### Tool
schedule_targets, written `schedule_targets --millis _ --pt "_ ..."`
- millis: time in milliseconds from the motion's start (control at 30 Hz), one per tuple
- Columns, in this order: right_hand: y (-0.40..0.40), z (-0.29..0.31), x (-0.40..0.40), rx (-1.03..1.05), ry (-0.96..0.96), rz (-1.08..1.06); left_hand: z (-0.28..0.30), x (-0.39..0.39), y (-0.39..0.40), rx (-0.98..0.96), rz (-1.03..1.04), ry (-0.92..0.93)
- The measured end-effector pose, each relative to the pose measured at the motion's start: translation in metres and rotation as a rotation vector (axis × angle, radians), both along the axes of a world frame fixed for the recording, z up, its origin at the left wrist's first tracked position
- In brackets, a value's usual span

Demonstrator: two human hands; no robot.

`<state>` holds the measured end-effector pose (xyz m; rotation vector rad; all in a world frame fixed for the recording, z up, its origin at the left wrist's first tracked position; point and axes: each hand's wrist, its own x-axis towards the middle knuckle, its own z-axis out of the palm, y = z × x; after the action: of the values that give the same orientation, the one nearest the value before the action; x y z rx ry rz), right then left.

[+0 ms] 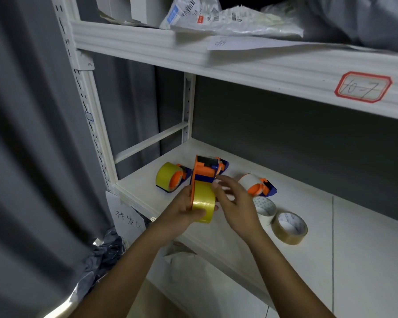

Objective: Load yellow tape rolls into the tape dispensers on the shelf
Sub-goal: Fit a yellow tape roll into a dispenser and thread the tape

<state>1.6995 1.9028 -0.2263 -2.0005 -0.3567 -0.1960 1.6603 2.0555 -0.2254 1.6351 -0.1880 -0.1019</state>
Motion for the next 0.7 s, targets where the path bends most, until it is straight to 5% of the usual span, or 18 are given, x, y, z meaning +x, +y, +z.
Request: schedule_targets --millis 100,200,533,700 --pt "-0.010 0.000 -0.003 -0.114 -0.414 0.050 0.000 0.000 0.000 0.027 -0.002 -0.025" --pt "-0.012 0.002 -0.011 -0.295 -0.610 0.121 0.001 0.001 -0.002 0.074 -0.018 -0.066" --pt "-0.011 -0.001 -0.017 -0.575 -0.744 0.090 -0.010 0.008 -0.010 0.154 -0.001 -0.053" --pt "-0.016 -0.006 -0.012 -0.328 -0.471 0.090 -0.028 0.011 -0.013 0.109 -0.035 0.017"
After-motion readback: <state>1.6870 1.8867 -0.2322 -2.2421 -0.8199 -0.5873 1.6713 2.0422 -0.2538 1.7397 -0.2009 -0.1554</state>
